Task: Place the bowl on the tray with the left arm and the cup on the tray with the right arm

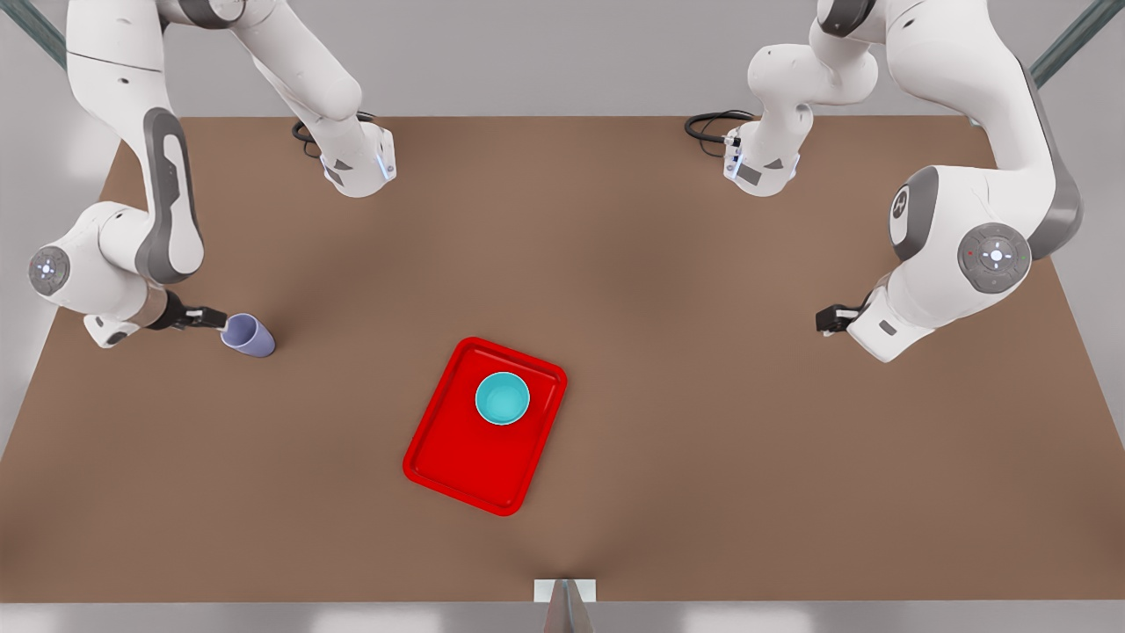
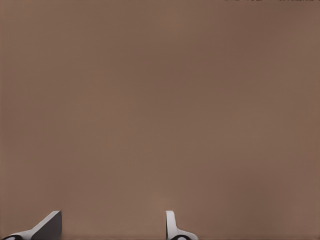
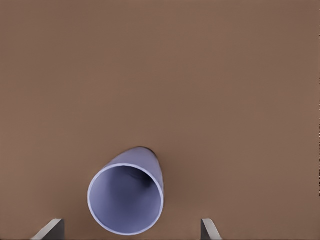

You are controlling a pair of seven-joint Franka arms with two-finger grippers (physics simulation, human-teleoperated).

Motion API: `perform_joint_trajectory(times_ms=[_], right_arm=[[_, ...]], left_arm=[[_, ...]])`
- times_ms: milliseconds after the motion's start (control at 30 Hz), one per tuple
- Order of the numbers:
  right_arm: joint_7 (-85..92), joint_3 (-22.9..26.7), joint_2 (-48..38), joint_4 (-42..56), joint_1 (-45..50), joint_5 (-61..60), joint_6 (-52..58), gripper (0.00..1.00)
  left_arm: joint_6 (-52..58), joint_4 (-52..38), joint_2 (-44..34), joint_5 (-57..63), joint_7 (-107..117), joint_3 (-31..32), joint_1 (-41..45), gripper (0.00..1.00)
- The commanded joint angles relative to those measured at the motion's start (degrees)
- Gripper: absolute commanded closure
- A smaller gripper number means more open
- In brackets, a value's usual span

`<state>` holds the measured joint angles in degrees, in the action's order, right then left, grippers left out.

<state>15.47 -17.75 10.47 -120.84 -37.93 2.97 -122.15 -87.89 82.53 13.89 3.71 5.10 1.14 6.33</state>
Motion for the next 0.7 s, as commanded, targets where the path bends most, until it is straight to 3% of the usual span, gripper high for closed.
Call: perform_joint_trajectory(times_ms=[0,400,667], right_arm=[[0.0,0.0,0.1,-0.3,0.0,0.0,-0.1,0.00],[-0.1,0.0,2.0,-3.8,-2.1,0.1,-4.9,0.00],[-11.8,0.0,4.2,-3.6,-2.2,0.0,-4.7,0.00]], left_arm=[[0.0,0.0,0.0,0.0,0.0,0.0,0.0,0.00],[0.3,0.2,0.6,0.0,0.0,-0.1,0.0,0.00],[0.4,0.2,0.7,0.0,0.0,-0.1,0.0,0.00]])
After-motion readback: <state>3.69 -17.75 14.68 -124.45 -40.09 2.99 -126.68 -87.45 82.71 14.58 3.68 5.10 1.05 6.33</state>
